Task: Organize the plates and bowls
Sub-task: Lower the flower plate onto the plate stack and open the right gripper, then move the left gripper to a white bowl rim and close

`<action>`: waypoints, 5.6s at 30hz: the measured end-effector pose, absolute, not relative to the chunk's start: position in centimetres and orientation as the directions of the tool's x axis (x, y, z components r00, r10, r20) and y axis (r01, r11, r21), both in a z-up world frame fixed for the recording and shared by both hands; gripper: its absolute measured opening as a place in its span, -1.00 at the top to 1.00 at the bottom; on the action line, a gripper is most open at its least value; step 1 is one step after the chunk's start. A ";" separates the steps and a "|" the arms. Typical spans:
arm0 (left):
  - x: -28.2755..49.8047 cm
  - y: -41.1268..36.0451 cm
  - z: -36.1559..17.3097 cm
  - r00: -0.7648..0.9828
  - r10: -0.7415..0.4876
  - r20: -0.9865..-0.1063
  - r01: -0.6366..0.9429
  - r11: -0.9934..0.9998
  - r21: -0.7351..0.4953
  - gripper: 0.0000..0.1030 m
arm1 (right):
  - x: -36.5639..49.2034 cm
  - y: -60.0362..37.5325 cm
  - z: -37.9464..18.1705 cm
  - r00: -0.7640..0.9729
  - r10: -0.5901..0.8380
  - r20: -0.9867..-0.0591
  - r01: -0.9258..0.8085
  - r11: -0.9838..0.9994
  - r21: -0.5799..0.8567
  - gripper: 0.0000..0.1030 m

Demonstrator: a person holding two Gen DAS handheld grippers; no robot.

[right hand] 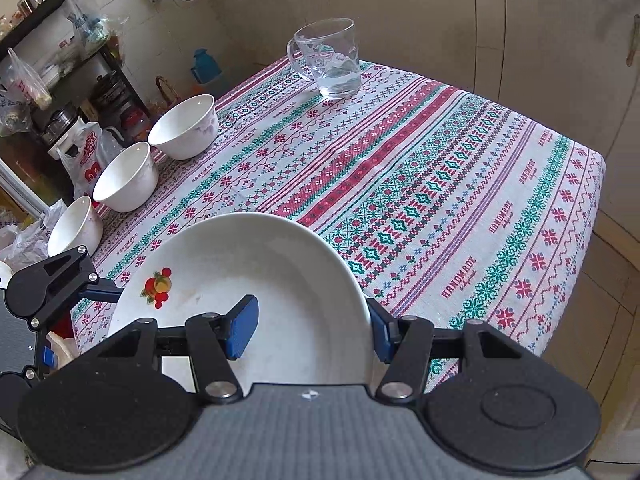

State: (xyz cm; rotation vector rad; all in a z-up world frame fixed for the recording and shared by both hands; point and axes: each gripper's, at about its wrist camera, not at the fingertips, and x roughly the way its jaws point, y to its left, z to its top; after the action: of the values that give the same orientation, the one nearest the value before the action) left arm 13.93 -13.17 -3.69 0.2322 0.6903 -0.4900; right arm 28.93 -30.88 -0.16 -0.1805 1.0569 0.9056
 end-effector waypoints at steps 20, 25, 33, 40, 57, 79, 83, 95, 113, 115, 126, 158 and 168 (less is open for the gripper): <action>14.2 -13.7 -4.0 0.630 -0.367 -0.685 0.535 0.844 0.040 -0.95 | 28.0 -32.1 -1.2 0.229 0.545 -0.807 -0.698 0.670 0.255 -0.25; 13.9 -13.7 -3.9 0.629 -0.372 -0.683 0.535 0.844 0.033 -0.95 | 27.9 -32.0 -1.3 0.233 0.547 -0.804 -0.697 0.670 0.254 -0.25; 13.6 -13.7 -3.7 0.625 -0.376 -0.684 0.540 0.841 0.031 -0.95 | 27.2 -31.7 -1.7 0.251 0.540 -0.803 -0.705 0.671 0.231 -0.31; 13.4 -13.7 -3.5 0.630 -0.376 -0.680 0.537 0.843 0.032 -0.95 | 26.8 -31.6 -2.1 0.249 0.550 -0.797 -0.701 0.670 0.244 -0.43; 12.8 -13.6 -3.0 0.626 -0.408 -0.665 0.551 0.834 0.006 -0.95 | 25.9 -31.8 -2.3 0.249 0.526 -0.813 -0.678 0.694 0.242 -0.66; 13.2 -13.1 -3.2 0.596 -0.468 -0.653 0.592 0.805 -0.037 -0.96 | 22.3 -31.2 -1.4 0.324 0.405 -0.855 -0.652 0.750 0.108 -1.00; 13.8 -13.0 -3.3 0.582 -0.478 -0.658 0.612 0.790 -0.032 -0.96 | 21.4 -31.1 -1.3 0.367 0.369 -0.854 -0.633 0.772 0.061 -1.00; 13.6 -12.8 -3.5 0.576 -0.492 -0.653 0.649 0.761 -0.002 -0.96 | 19.5 -31.4 -1.0 0.440 0.319 -0.839 -0.578 0.816 0.007 -1.00; 10.2 -9.9 -2.2 0.652 -0.451 -0.609 0.613 0.787 0.073 -0.98 | 12.4 -28.0 1.5 0.658 0.251 -0.710 -0.456 0.883 -0.111 -1.00; 9.6 -9.1 -2.1 0.669 -0.432 -0.604 0.596 0.798 0.089 -0.98 | 11.2 -27.3 1.7 0.692 0.237 -0.681 -0.432 0.893 -0.128 -1.00; 5.7 -2.8 -1.8 0.733 -0.315 -0.603 0.460 0.882 0.099 -0.98 | 6.0 -22.8 1.3 0.746 0.297 -0.596 -0.409 0.910 -0.059 -1.00; 5.9 16.8 -2.1 0.693 -0.184 -0.697 0.265 0.964 0.009 -0.78 | 3.9 -5.4 -1.3 0.447 0.650 -0.615 -0.814 0.580 0.022 -1.00; 7.4 17.7 -3.3 0.646 -0.256 -0.719 0.285 0.955 -0.083 -0.39 | 4.4 -2.1 -2.5 0.357 0.669 -0.652 -0.871 0.491 0.027 -0.93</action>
State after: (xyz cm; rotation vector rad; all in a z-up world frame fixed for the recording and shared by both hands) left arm 7.35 17.70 -3.29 0.0384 0.8118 -0.3074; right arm 4.44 -2.10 -2.51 -0.3519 0.6556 1.0202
